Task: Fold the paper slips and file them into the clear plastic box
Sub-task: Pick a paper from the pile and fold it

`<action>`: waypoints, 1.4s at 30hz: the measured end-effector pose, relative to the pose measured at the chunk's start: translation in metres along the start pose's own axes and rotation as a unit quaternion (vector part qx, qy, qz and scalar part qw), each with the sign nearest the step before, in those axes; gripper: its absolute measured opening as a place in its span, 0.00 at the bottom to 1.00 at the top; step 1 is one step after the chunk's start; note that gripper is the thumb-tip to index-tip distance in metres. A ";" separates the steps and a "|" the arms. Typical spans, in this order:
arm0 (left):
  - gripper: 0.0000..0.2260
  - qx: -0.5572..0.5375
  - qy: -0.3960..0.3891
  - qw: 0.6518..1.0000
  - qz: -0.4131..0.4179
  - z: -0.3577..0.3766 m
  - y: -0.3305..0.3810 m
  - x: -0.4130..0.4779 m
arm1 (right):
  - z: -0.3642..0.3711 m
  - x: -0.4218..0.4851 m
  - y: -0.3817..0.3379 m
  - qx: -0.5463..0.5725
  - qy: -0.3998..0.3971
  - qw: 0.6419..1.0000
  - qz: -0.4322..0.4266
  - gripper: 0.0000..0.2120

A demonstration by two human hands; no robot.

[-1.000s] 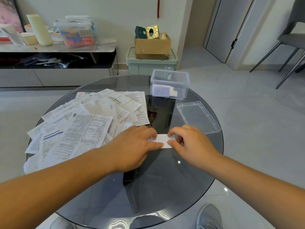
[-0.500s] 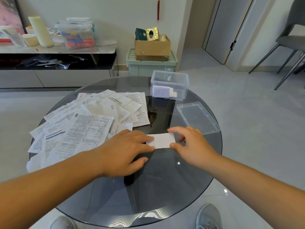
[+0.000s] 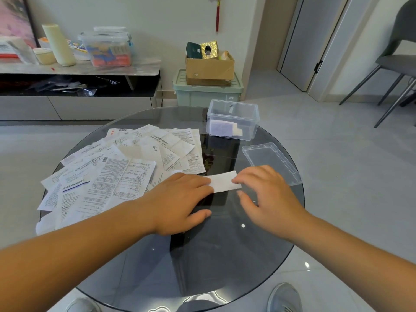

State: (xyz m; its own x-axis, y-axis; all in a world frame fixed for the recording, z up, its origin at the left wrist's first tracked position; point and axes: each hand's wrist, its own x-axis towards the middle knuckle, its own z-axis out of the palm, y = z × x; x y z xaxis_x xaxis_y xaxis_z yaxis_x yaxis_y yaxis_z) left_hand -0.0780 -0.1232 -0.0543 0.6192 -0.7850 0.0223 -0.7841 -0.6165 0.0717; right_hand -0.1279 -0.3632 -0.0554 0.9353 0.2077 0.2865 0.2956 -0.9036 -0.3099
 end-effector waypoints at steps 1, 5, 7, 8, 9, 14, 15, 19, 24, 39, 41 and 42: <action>0.26 0.002 0.002 1.000 -0.006 0.000 0.001 0.005 | 0.002 0.000 0.000 -0.040 -0.006 0.999 -0.033 0.17; 0.26 -0.005 0.008 1.000 -0.009 0.004 -0.001 0.020 | 0.011 0.003 0.002 -0.131 -0.090 0.986 -0.054 0.26; 0.24 -0.013 0.011 1.000 -0.008 0.005 -0.003 0.022 | 0.013 0.003 0.005 -0.139 -0.101 0.984 -0.050 0.27; 0.24 -0.013 0.012 1.000 -0.010 0.005 -0.004 0.022 | 0.014 0.004 0.006 -0.139 -0.102 0.984 -0.048 0.26; 0.23 -0.012 0.015 1.000 -0.011 0.006 -0.005 0.022 | 0.014 0.004 0.007 -0.140 -0.100 0.984 -0.047 0.26; 0.22 -0.020 0.053 0.998 -0.012 0.009 -0.007 0.018 | 0.012 0.007 0.007 -0.140 -0.107 0.983 -0.046 0.27; 0.21 -0.024 0.066 0.997 -0.013 0.007 -0.007 0.017 | 0.011 0.008 0.006 -0.134 -0.106 0.984 -0.044 0.28; 0.18 -0.056 0.114 0.991 -0.041 -0.006 -0.009 0.013 | 0.005 0.012 0.002 -0.106 -0.072 0.991 -0.031 0.27; 0.14 -0.092 0.155 0.977 -0.117 -0.022 -0.020 -0.001 | 0.002 0.015 -0.005 -0.093 -0.063 0.993 -0.028 0.24; 0.38 -0.104 -0.041 0.861 -0.496 -0.063 -0.085 -0.098 | 0.027 0.071 -0.119 0.081 -0.164 0.979 -0.087 0.16; 0.39 -0.101 -0.037 0.862 -0.496 -0.059 -0.087 -0.104 | 0.033 0.080 -0.130 0.113 -0.168 0.979 -0.034 0.15; 0.39 -0.103 -0.031 0.863 -0.494 -0.057 -0.088 -0.106 | 0.036 0.084 -0.135 0.135 -0.171 0.976 -0.001 0.14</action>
State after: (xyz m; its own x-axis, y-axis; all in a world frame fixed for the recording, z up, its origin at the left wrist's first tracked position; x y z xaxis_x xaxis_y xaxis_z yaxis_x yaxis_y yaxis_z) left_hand -0.0725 0.0181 -0.0066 0.9726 0.1108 -0.2044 0.1525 -0.9677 0.2009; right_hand -0.0818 -0.2103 -0.0223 0.9310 0.3646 -0.0180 0.2953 -0.7812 -0.5500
